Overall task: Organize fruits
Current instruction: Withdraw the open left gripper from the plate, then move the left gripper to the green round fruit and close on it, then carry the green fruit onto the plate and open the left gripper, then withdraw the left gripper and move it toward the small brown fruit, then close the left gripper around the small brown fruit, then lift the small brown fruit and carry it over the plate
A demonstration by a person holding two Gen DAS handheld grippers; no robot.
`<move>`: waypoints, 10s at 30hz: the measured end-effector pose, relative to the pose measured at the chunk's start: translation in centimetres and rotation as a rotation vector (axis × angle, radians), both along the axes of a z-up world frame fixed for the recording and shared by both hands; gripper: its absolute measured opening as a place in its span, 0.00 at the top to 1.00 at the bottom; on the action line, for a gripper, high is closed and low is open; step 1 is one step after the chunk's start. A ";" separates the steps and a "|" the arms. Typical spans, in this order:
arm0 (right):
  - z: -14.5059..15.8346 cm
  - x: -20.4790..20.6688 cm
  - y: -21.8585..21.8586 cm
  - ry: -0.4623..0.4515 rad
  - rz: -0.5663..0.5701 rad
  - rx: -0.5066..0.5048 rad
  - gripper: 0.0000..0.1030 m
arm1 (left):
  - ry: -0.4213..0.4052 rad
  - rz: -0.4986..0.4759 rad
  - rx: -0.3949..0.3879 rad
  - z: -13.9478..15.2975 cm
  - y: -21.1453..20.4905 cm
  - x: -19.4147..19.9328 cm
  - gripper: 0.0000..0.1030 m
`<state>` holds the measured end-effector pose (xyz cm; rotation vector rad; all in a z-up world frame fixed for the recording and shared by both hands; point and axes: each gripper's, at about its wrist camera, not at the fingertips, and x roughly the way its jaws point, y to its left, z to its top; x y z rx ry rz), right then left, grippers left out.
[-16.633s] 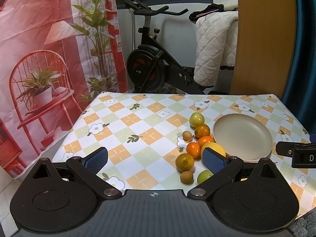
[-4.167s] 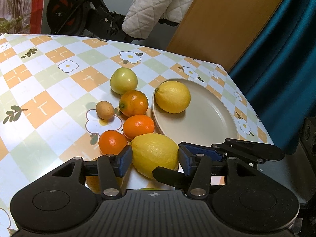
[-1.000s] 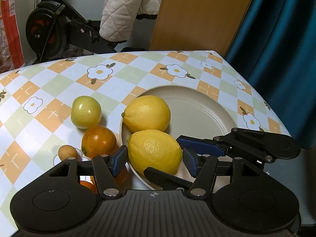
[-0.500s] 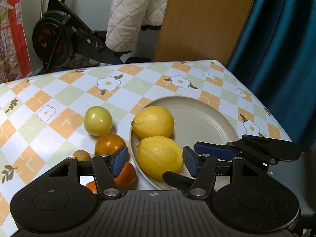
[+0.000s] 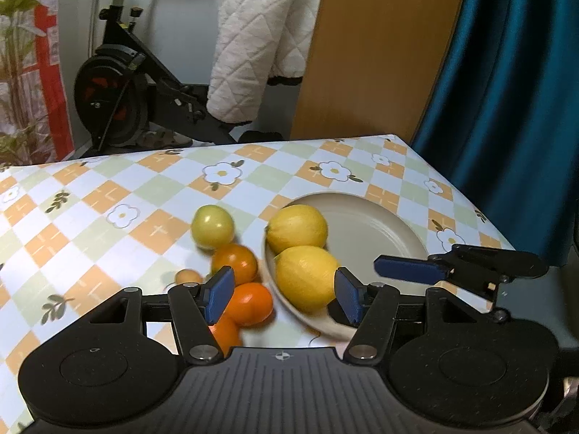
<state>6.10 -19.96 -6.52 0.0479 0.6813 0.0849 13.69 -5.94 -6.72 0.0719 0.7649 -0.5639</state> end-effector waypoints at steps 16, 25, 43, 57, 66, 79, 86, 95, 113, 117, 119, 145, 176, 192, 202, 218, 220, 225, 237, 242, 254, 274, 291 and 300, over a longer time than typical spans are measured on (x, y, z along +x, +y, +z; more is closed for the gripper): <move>0.9 -1.6 1.6 -0.014 0.029 0.024 0.48 | -0.009 0.098 -0.050 0.0 4.8 -2.2 0.39; 0.5 -1.7 2.7 0.005 0.065 0.024 0.49 | 0.020 0.104 -0.057 -1.1 6.1 -3.1 0.40; -0.4 -2.0 5.1 0.060 0.145 0.020 0.49 | 0.053 0.105 -0.077 -2.1 7.4 -3.8 0.49; -1.7 -2.3 7.1 0.135 0.250 -0.005 0.49 | 0.115 0.034 -0.116 -3.0 7.4 -4.3 0.49; -2.9 -2.2 7.3 0.177 0.268 0.008 0.58 | 0.164 -0.023 -0.117 -4.1 6.4 -4.2 0.57; -3.7 -1.8 7.0 0.192 0.266 0.032 0.61 | 0.193 -0.040 -0.090 -5.3 5.2 -3.3 0.58; -3.8 -1.7 6.7 0.190 0.252 0.049 0.61 | 0.196 -0.041 -0.096 -5.3 5.1 -3.1 0.57; -3.1 -1.9 5.9 0.156 0.213 0.049 0.61 | 0.170 -0.069 -0.096 -4.4 4.1 -2.7 0.58; -0.8 -1.8 0.5 0.041 0.082 0.033 0.61 | 0.100 -0.174 -0.082 -1.1 -2.4 -0.7 0.58; -0.9 -2.2 -1.2 0.037 0.038 0.035 0.61 | 0.098 -0.210 -0.082 -1.1 -4.2 -0.4 0.58; -1.1 -2.4 -2.1 0.038 0.017 0.037 0.61 | 0.098 -0.232 -0.081 -1.2 -5.2 -0.3 0.58; -2.6 0.2 -5.7 0.028 -0.054 -0.045 0.56 | 0.117 -0.159 -0.064 -2.2 -8.2 3.6 0.60; -1.3 -0.7 4.1 0.061 0.144 -0.028 0.51 | 0.060 -0.024 -0.052 -0.2 5.7 0.2 0.60; -2.9 0.4 9.0 0.151 0.285 -0.011 0.59 | 0.106 0.027 -0.066 -2.6 9.4 -1.8 0.60; -4.3 1.6 10.6 0.215 0.316 0.001 0.60 | 0.108 0.068 -0.077 -2.7 10.4 -1.4 0.60; -4.6 1.6 10.0 0.236 0.305 0.001 0.75 | 0.095 0.094 -0.065 -2.4 10.3 -1.0 0.60; -4.4 1.5 9.4 0.228 0.289 0.004 0.75 | 0.086 0.104 -0.066 -2.0 10.3 -0.8 0.60; -3.2 1.3 7.7 0.178 0.249 -0.001 0.75 | 0.037 0.120 -0.069 -0.3 10.1 -0.4 0.60; 0.5 1.8 3.9 0.041 0.173 -0.024 0.75 | -0.099 0.144 -0.061 4.0 8.4 1.1 0.60; 1.5 2.1 2.9 0.012 0.155 -0.026 0.75 | -0.102 0.154 -0.064 4.1 7.6 2.1 0.60; 1.2 2.0 1.9 0.011 0.131 -0.015 0.75 | 0.026 0.140 -0.035 -0.9 5.6 5.4 0.69; -0.2 1.8 0.1 0.024 0.093 0.007 0.75 | 0.099 0.147 -0.019 -4.8 4.0 7.8 0.69; -0.5 1.7 -0.4 0.022 0.077 0.011 0.75 | 0.096 0.118 0.016 -5.3 3.8 7.4 0.73; 0.4 1.4 -0.9 -0.013 0.051 0.000 0.75 | 0.030 0.128 -0.022 -2.4 4.6 5.8 0.73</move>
